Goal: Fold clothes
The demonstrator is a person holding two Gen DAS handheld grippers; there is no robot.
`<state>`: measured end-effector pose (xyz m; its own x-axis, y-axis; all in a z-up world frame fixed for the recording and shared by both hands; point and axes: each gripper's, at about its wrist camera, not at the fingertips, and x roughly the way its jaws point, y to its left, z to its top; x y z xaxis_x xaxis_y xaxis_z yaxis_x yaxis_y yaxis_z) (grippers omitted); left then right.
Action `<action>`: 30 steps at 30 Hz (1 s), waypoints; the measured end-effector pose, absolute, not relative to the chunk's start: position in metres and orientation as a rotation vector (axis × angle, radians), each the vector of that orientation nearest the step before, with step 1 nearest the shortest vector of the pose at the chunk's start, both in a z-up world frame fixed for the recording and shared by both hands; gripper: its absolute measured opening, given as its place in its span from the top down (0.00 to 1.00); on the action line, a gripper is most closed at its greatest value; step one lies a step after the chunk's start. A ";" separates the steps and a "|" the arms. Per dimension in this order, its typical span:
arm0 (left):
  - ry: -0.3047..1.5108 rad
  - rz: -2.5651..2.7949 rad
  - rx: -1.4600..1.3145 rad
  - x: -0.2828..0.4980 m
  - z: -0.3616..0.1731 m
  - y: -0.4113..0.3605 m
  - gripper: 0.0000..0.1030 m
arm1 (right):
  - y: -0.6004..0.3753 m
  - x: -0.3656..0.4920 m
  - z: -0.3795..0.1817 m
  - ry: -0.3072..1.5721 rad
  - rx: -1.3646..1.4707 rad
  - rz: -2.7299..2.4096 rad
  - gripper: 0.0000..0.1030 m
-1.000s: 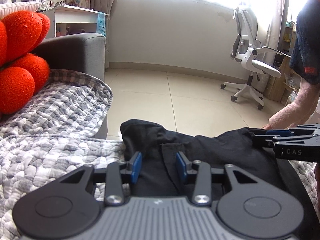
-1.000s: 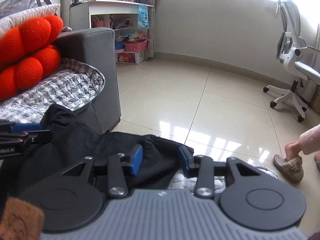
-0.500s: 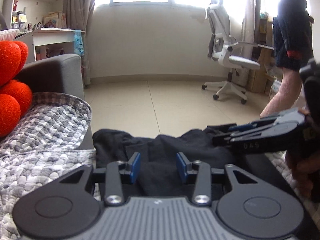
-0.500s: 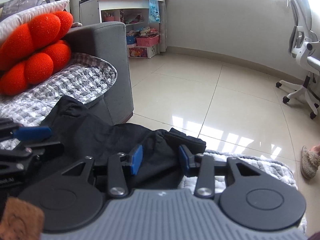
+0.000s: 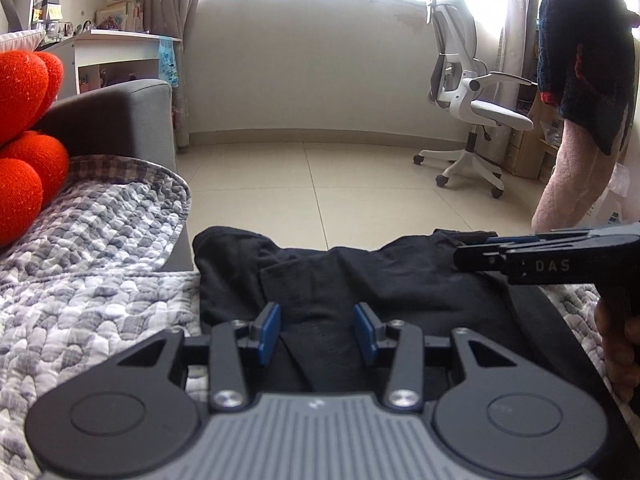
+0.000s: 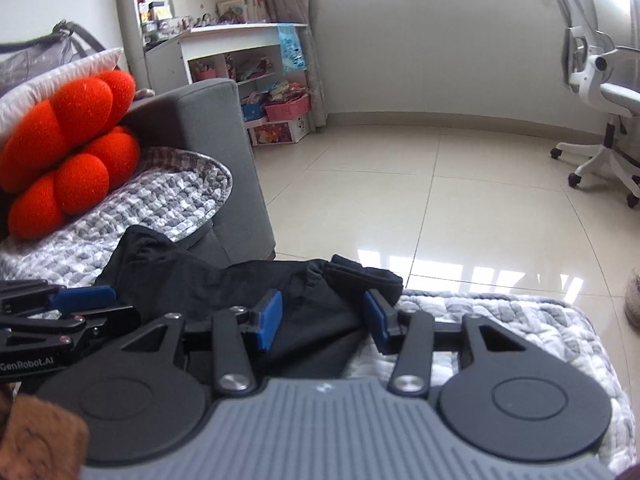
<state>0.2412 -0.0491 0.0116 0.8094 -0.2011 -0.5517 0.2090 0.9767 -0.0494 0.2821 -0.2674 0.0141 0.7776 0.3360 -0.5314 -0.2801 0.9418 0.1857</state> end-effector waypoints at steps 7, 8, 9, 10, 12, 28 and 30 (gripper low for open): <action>0.586 -0.179 0.003 0.232 0.013 -0.043 0.56 | -0.273 0.223 0.018 0.584 0.147 0.391 0.42; 0.590 -0.155 0.010 0.226 0.015 -0.042 0.56 | -0.271 0.212 0.019 0.577 0.136 0.399 0.42; 0.591 -0.149 0.012 0.213 0.017 -0.042 0.56 | -0.270 0.201 0.020 0.570 0.126 0.408 0.42; 0.591 -0.150 0.013 0.199 0.020 -0.041 0.56 | -0.268 0.190 0.020 0.566 0.120 0.418 0.42; 0.591 -0.226 -0.006 0.164 0.024 -0.040 0.56 | -0.267 0.172 0.021 0.572 0.132 0.452 0.42; 0.543 -0.341 0.078 -0.039 0.002 -0.007 0.54 | -0.219 0.004 0.017 0.559 -0.121 0.644 0.42; 0.534 -0.327 0.092 -0.049 0.000 -0.005 0.54 | -0.218 -0.012 0.014 0.567 -0.126 0.661 0.43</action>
<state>-0.0494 -0.0053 0.0003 0.8105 -0.2819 -0.5134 0.3294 0.9442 0.0016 -0.0120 -0.2180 0.0138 0.6447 0.5453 -0.5357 -0.6121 0.7880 0.0654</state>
